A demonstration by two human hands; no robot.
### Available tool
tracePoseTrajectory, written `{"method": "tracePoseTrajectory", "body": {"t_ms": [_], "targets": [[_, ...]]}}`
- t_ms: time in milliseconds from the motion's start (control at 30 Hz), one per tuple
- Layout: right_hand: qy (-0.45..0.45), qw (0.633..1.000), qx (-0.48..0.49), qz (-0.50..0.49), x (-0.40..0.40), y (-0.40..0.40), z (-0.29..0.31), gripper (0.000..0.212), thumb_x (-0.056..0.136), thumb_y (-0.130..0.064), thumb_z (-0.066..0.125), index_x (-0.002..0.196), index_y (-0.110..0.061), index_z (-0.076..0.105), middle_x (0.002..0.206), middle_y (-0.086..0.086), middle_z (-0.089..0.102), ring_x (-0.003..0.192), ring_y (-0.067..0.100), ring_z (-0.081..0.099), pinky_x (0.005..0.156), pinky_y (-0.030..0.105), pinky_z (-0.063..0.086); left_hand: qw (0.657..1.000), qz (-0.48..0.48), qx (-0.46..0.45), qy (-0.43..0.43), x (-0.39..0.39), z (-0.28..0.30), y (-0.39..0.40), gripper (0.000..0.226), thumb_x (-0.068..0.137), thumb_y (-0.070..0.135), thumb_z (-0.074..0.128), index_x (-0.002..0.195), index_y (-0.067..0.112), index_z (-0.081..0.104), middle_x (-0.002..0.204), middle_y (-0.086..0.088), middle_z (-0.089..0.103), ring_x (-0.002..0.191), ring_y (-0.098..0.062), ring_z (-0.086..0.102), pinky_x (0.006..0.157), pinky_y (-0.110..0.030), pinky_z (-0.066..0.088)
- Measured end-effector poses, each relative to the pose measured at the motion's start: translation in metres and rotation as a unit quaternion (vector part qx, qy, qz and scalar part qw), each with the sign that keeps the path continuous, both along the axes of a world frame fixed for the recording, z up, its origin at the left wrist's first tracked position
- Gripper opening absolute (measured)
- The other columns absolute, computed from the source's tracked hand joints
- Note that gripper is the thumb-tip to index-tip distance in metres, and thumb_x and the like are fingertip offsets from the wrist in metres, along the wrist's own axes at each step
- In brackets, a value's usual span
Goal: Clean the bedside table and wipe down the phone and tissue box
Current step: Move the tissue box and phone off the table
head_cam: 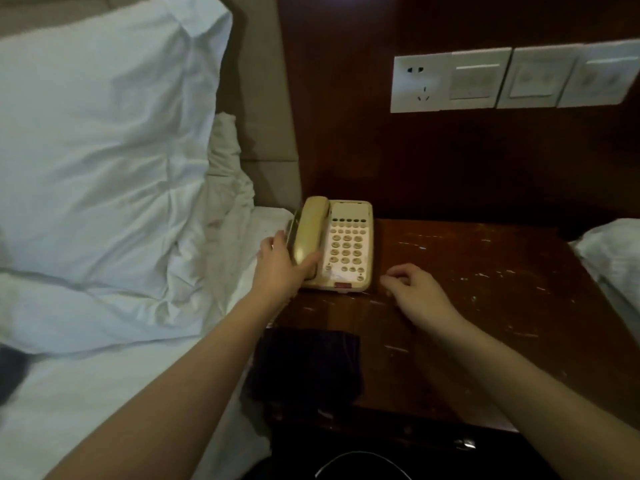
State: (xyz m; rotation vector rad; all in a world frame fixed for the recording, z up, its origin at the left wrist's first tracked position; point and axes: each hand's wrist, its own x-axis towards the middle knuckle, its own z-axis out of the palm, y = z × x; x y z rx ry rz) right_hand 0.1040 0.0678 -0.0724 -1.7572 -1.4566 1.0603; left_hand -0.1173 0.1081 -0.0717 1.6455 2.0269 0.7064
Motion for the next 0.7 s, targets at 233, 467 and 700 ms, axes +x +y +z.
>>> {"method": "tracePoseTrajectory", "body": {"t_ms": [233,467,700], "targets": [[0.038,0.996,-0.072,-0.02,-0.035,0.049,-0.014,0.041,0.102,-0.038,0.048,0.127,-0.006,0.058,0.12,0.008,0.065,0.102,0.021,0.064,0.089,0.042,0.056,0.995,-0.007,-0.102,-0.002,-0.016,0.002,0.037,0.097,0.086,0.072,0.059,0.151,0.004,0.035,0.145,-0.014,0.054,0.126,-0.03,0.057,0.097,-0.037,0.048],[0.153,0.981,-0.116,-0.034,-0.046,0.052,-0.007,0.041,0.107,-0.037,0.033,0.127,-0.009,0.055,0.119,0.006,0.065,0.095,0.014,0.061,0.067,0.022,0.047,0.986,-0.026,-0.155,-0.055,-0.03,0.008,0.051,0.093,0.077,0.081,0.061,0.133,0.007,0.061,0.127,-0.01,0.067,0.111,-0.025,0.065,0.095,-0.036,0.054],[0.239,0.966,-0.058,-0.083,-0.047,0.044,0.004,0.036,0.107,-0.034,0.036,0.119,-0.007,0.058,0.107,0.006,0.07,0.095,0.02,0.069,0.083,0.037,0.059,0.962,-0.008,-0.191,-0.194,-0.034,0.019,0.039,0.091,0.072,0.071,0.075,0.132,0.004,0.06,0.123,-0.006,0.065,0.106,-0.019,0.062,0.084,-0.026,0.049]]}}
